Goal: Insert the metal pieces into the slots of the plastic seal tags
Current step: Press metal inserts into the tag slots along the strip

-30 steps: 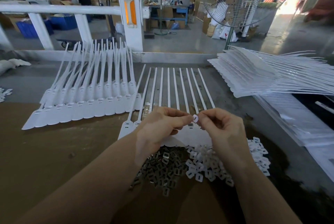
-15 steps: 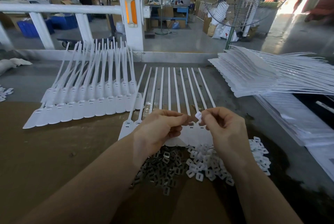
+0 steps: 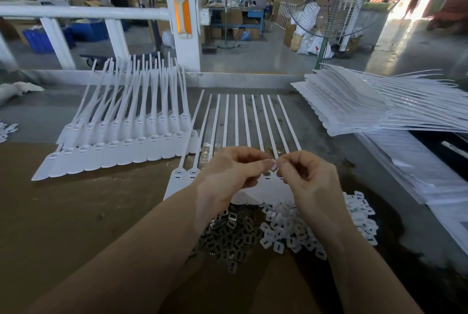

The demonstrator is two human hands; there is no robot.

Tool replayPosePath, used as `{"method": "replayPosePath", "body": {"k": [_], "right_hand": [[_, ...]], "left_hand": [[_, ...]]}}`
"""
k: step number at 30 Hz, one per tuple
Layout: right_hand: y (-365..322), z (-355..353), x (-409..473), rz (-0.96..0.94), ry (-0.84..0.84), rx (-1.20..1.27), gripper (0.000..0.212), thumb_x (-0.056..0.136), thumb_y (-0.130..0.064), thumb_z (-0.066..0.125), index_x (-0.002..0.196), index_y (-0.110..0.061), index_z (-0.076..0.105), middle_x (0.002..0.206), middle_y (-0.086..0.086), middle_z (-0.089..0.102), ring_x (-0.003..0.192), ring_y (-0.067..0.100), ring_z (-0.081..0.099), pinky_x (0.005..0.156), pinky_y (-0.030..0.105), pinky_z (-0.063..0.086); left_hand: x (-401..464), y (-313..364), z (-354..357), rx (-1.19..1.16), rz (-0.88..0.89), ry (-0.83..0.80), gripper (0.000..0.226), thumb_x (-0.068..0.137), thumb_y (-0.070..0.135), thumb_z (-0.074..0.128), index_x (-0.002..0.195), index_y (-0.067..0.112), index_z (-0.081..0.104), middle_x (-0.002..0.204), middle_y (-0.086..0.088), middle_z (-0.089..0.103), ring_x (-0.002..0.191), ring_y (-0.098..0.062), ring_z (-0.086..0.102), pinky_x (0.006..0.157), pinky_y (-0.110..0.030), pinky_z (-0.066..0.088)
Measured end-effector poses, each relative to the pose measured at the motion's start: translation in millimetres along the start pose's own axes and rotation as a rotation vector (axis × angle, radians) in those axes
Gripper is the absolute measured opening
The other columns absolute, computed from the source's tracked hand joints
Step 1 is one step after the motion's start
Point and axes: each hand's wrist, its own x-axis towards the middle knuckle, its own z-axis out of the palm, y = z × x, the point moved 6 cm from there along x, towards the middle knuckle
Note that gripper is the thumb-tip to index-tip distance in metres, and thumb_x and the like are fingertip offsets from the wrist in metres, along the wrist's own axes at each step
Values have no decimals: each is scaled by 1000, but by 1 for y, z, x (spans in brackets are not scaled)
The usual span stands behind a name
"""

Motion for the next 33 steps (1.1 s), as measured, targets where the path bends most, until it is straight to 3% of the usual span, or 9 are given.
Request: {"method": "replayPosePath", "body": {"k": [5,8,13,18,25,33], "right_hand": [[8,-3,1,22,73,-77,18,90,-25,58,75,-18,65,66,0,64,66,12,57,56,20,47],[12,1,2,-9,51,-301,23,92,-30,54,75,-16,62,64,-3,60,61,13,54,55,29,46],[10,7,-1,-136,24,-529,17,92,-28,54,75,-24,54,63,-16,47,64,8,47,55,18,30],[11,7,-1,-128,10,-508,18,92,-28,53,78,-19,60,66,-10,55,66,12,55,59,26,42],[11,8,-1,-133,5,-517,18,92,-27,54,80,-16,62,66,-10,54,64,11,54,60,27,42],[11,4,0,-114,42,-505,18,92,-23,55,76,-16,60,66,-7,56,63,10,51,58,24,38]], "left_hand": [[13,6,-25,301,58,147,5,86,18,67,87,21,71,72,8,68,62,3,57,61,-10,45],[20,5,-35,473,68,181,5,88,19,65,87,22,69,76,11,65,70,2,56,60,-11,39],[31,4,-28,722,81,122,6,88,20,65,89,21,71,78,16,61,80,-2,58,72,-18,41],[38,3,-21,792,36,82,13,85,18,69,96,14,74,90,2,70,90,-15,63,85,-30,50],[39,-1,-23,786,5,102,13,83,18,70,96,14,74,94,-1,71,91,-15,63,83,-28,48],[43,-1,-23,797,-19,86,2,79,17,75,79,19,73,81,3,70,82,-15,64,74,-25,51]]}}
